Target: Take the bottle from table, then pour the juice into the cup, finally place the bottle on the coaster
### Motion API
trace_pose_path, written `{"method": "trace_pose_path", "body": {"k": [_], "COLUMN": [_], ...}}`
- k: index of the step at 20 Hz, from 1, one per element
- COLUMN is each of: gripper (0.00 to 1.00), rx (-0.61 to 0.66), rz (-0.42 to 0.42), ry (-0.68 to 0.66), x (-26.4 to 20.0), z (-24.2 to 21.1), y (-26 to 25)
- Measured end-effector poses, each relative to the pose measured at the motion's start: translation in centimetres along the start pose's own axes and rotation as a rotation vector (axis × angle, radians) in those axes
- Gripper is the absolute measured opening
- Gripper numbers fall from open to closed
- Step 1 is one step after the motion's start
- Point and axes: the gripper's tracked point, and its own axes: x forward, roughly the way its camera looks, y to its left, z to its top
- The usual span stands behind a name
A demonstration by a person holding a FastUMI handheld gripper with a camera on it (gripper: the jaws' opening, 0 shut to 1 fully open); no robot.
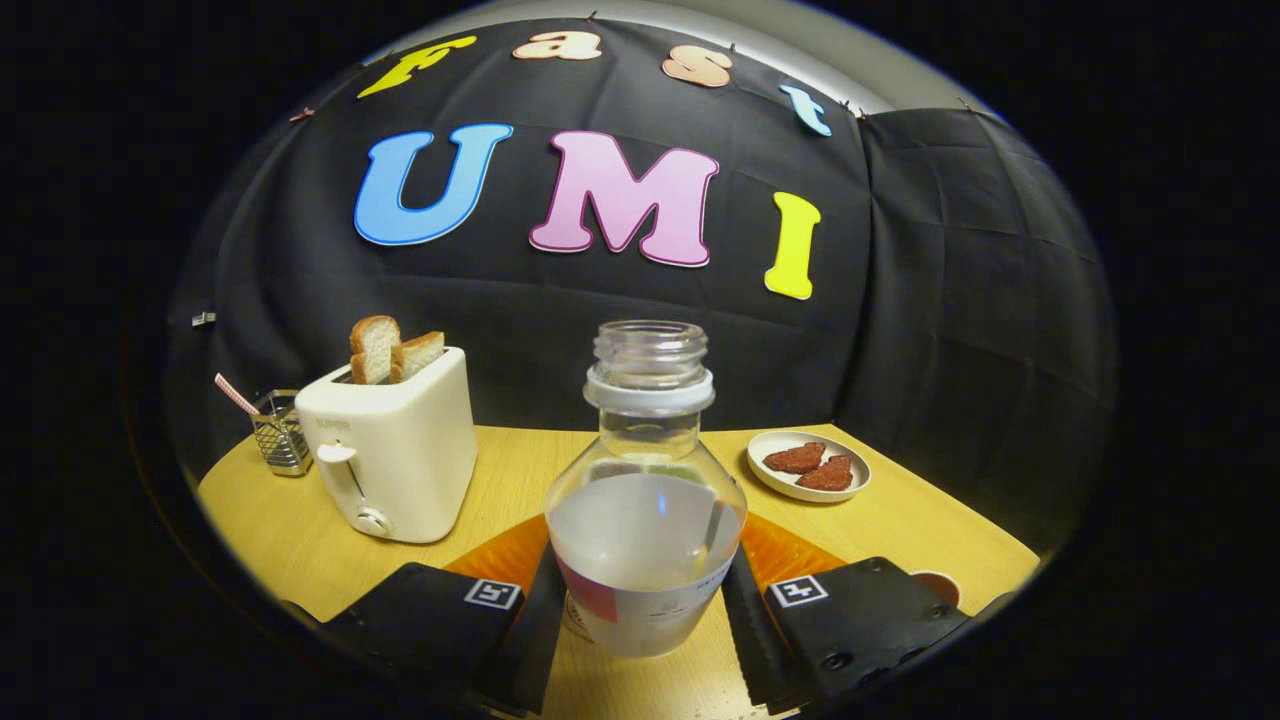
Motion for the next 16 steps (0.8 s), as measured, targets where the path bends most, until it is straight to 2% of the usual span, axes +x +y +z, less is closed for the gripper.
{"method": "trace_pose_path", "body": {"k": [12, 16], "gripper": [0.76, 0.78], "rx": [0.077, 0.038], "rz": [-0.026, -0.018], "ry": [0.004, 0.001], "x": [4.8, 4.6], "z": [-1.8, -2.0], "y": [0.3, 0.7]}}
